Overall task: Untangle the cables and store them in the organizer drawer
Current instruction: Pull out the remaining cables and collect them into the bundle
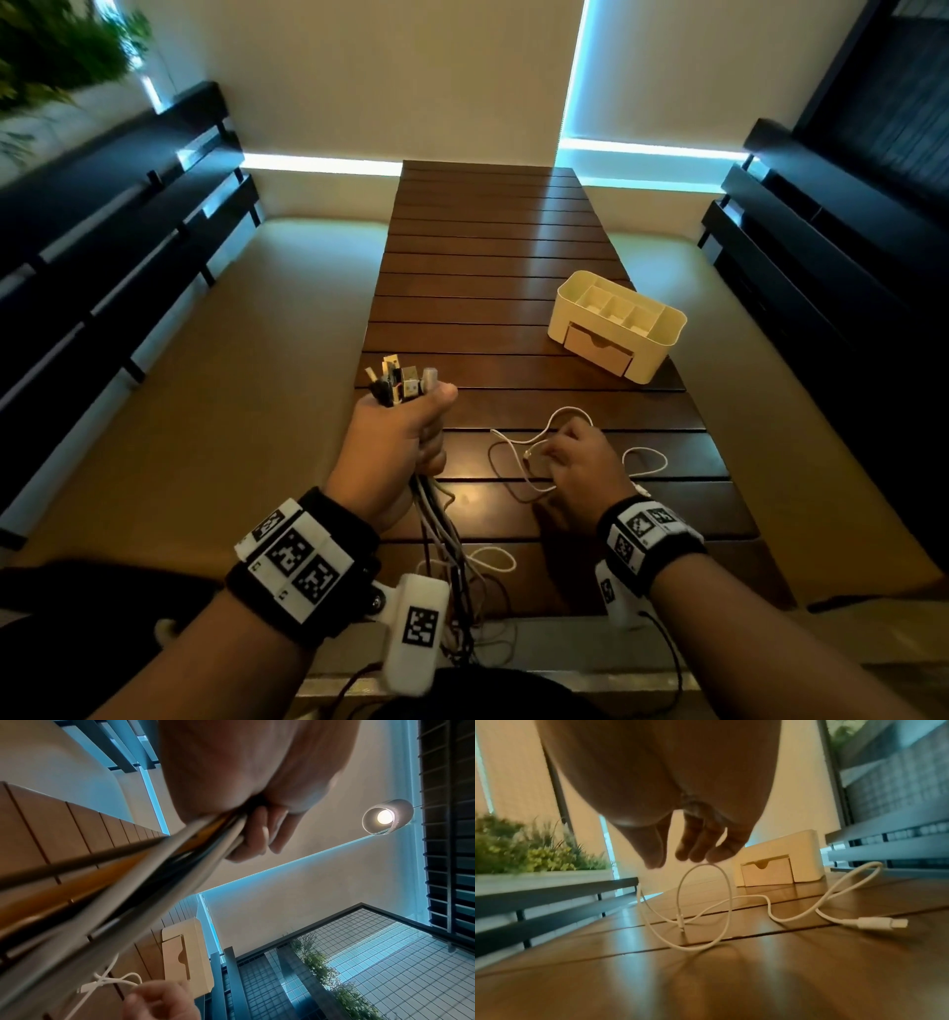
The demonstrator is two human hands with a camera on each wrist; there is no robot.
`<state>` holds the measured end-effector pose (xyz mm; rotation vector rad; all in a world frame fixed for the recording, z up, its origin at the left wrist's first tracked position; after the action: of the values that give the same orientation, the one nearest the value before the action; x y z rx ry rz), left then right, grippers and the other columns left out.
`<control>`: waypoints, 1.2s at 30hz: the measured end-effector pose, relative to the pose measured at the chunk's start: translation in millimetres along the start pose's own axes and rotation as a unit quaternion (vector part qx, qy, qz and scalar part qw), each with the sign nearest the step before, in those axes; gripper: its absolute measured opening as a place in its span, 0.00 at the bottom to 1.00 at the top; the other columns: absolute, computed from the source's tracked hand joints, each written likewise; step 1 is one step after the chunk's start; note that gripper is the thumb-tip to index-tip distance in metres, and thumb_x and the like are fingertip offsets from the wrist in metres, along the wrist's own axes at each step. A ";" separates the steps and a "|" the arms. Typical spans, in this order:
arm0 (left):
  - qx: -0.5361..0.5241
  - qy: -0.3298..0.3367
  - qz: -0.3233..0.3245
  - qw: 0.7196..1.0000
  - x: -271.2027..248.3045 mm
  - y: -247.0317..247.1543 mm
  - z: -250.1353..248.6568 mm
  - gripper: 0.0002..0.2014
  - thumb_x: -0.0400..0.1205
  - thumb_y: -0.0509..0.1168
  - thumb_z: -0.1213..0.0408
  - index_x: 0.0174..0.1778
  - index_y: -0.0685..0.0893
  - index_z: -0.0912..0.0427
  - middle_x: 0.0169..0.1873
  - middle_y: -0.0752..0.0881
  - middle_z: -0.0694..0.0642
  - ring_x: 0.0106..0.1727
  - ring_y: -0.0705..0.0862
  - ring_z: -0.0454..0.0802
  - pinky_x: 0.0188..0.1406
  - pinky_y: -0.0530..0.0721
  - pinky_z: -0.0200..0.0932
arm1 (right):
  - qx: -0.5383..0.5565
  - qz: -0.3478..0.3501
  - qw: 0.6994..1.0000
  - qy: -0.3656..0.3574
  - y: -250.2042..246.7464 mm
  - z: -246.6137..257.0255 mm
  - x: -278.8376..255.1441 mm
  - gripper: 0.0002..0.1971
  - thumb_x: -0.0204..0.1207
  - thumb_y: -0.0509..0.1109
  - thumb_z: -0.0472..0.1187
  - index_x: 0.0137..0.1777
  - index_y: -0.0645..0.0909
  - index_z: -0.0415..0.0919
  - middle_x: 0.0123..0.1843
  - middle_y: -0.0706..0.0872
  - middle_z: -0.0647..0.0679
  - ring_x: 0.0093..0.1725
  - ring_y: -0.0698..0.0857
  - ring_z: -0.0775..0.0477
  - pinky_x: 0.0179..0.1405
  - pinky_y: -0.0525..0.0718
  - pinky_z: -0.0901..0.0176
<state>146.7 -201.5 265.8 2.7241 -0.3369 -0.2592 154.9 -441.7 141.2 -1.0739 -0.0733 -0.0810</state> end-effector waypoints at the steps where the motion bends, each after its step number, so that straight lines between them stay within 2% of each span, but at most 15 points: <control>1: 0.006 0.000 0.001 1.000 -1.1 1.0 -0.3 0.11 0.85 0.66 0.67 0.37 0.75 0.55 0.21 0.65 0.49 0.17 0.61 0.43 0.17 0.62 0.37 | -0.019 -0.030 0.999 -0.027 1.1 1.0 4.4 0.08 0.79 0.69 0.43 0.52 0.89 0.46 0.55 0.80 0.51 0.56 0.78 0.47 0.54 0.80 0.54; 3: 0.013 -0.001 -0.001 1.000 -2.9 2.1 -0.9 0.10 0.85 0.65 0.68 0.38 0.75 0.55 0.21 0.64 0.49 0.18 0.60 0.43 0.18 0.60 0.37 | -0.045 -0.059 0.996 -0.047 0.9 7.2 11.6 0.10 0.78 0.71 0.42 0.57 0.88 0.46 0.59 0.80 0.50 0.60 0.76 0.46 0.56 0.81 0.51; 5: 0.013 -0.004 -0.004 1.000 -3.2 1.3 -0.9 0.11 0.85 0.65 0.68 0.37 0.75 0.54 0.22 0.64 0.50 0.18 0.59 0.44 0.19 0.58 0.38 | -0.079 -0.048 0.995 -0.046 4.3 12.1 18.2 0.12 0.79 0.70 0.43 0.60 0.86 0.49 0.62 0.80 0.52 0.62 0.75 0.45 0.58 0.80 0.50; 11: 0.020 -0.003 -0.021 1.000 -0.2 -2.5 -0.9 0.09 0.85 0.66 0.67 0.39 0.76 0.55 0.21 0.66 0.49 0.18 0.60 0.44 0.20 0.59 0.38 | -0.178 0.047 0.983 -0.021 12.7 13.1 33.8 0.15 0.81 0.66 0.45 0.65 0.83 0.50 0.65 0.80 0.50 0.65 0.74 0.43 0.64 0.79 0.46; 14: 0.021 -0.003 -0.022 1.000 3.2 -0.8 0.8 0.10 0.85 0.67 0.67 0.38 0.76 0.55 0.21 0.66 0.49 0.18 0.61 0.44 0.19 0.59 0.38 | -0.178 0.101 0.979 0.008 13.0 12.4 36.6 0.11 0.82 0.65 0.44 0.60 0.84 0.46 0.58 0.83 0.47 0.59 0.81 0.43 0.58 0.83 0.49; 15: 0.023 -0.003 -0.022 0.999 4.3 0.2 1.2 0.10 0.85 0.66 0.67 0.38 0.76 0.55 0.21 0.67 0.49 0.18 0.61 0.44 0.19 0.60 0.38 | -0.147 0.102 0.983 0.027 12.9 11.1 36.7 0.09 0.83 0.65 0.43 0.57 0.85 0.45 0.54 0.84 0.48 0.56 0.83 0.44 0.53 0.84 0.51; 17: 0.025 -0.003 -0.020 0.999 6.5 2.9 2.2 0.08 0.85 0.66 0.67 0.40 0.76 0.57 0.21 0.67 0.48 0.18 0.62 0.43 0.18 0.62 0.38 | -0.027 0.058 0.995 0.079 7.4 6.9 34.6 0.07 0.83 0.66 0.41 0.51 0.86 0.45 0.46 0.84 0.51 0.48 0.85 0.48 0.45 0.81 0.57; 19: 0.020 -0.005 -0.022 1.000 9.9 4.9 3.6 0.08 0.85 0.66 0.67 0.41 0.76 0.57 0.21 0.67 0.49 0.17 0.62 0.43 0.18 0.62 0.38 | 0.153 0.005 0.977 0.150 0.0 0.8 31.0 0.05 0.82 0.69 0.38 0.49 0.86 0.45 0.43 0.86 0.52 0.42 0.85 0.52 0.41 0.80 0.62; 20: 0.016 -0.006 -0.024 1.000 11.9 5.4 4.5 0.08 0.85 0.66 0.67 0.41 0.76 0.58 0.21 0.66 0.49 0.17 0.61 0.43 0.18 0.61 0.38 | 0.254 -0.008 0.950 0.183 -3.2 -1.6 28.7 0.04 0.82 0.69 0.37 0.50 0.86 0.43 0.43 0.88 0.50 0.39 0.86 0.53 0.40 0.81 0.62; 22: 0.011 -0.009 -0.026 1.000 16.3 6.6 6.4 0.07 0.85 0.66 0.68 0.43 0.76 0.58 0.20 0.66 0.49 0.17 0.61 0.43 0.19 0.60 0.39 | 0.421 -0.014 0.876 0.234 -8.9 -3.7 24.1 0.04 0.83 0.69 0.35 0.53 0.85 0.41 0.45 0.91 0.45 0.36 0.86 0.53 0.37 0.81 0.60; 24: 0.013 -0.012 -0.025 1.000 20.1 8.5 8.2 0.06 0.85 0.66 0.68 0.45 0.76 0.59 0.20 0.65 0.49 0.17 0.61 0.43 0.19 0.60 0.39 | 0.515 -0.013 0.818 0.254 -15.6 -5.0 21.5 0.05 0.83 0.68 0.34 0.55 0.84 0.42 0.46 0.93 0.44 0.35 0.86 0.53 0.34 0.80 0.60; 28: 0.007 -0.016 -0.021 1.000 26.0 13.3 11.8 0.07 0.85 0.66 0.68 0.42 0.76 0.58 0.20 0.65 0.49 0.17 0.60 0.44 0.20 0.58 0.40 | 0.560 0.007 0.795 0.233 -30.4 -0.5 19.0 0.07 0.82 0.69 0.33 0.57 0.82 0.42 0.43 0.93 0.47 0.34 0.86 0.54 0.33 0.79 0.62; 33: 0.004 -0.020 -0.017 1.000 29.4 16.9 14.6 0.08 0.85 0.66 0.67 0.40 0.76 0.57 0.20 0.66 0.48 0.17 0.61 0.43 0.21 0.58 0.40 | 0.574 -0.003 0.793 0.202 -46.4 10.2 19.6 0.10 0.80 0.70 0.32 0.60 0.82 0.40 0.48 0.93 0.44 0.38 0.88 0.49 0.37 0.80 0.58; 35: 0.002 -0.020 -0.022 1.000 30.5 17.4 14.6 0.09 0.84 0.67 0.67 0.38 0.77 0.57 0.20 0.66 0.48 0.17 0.61 0.43 0.21 0.58 0.41 | 0.558 0.003 0.811 0.176 -51.0 17.0 22.1 0.11 0.80 0.70 0.31 0.60 0.82 0.39 0.50 0.93 0.44 0.39 0.90 0.46 0.35 0.79 0.59; 36: 0.001 -0.019 -0.023 1.000 31.0 17.6 14.4 0.09 0.84 0.67 0.67 0.38 0.78 0.57 0.20 0.65 0.49 0.17 0.61 0.43 0.21 0.58 0.41 | 0.520 0.025 0.838 0.161 -51.6 20.7 23.6 0.11 0.80 0.70 0.32 0.60 0.82 0.41 0.51 0.92 0.45 0.42 0.90 0.46 0.36 0.79 0.60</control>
<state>169.6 -230.6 255.5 2.7339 -0.2857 -0.3248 172.7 -448.7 198.5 0.0464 0.2034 -0.1499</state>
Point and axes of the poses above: each hand's wrist, its own x-axis towards the middle knuckle, its own y-axis out of the palm, z = x × y, the point moved 4 cm from there along x, towards the middle knuckle
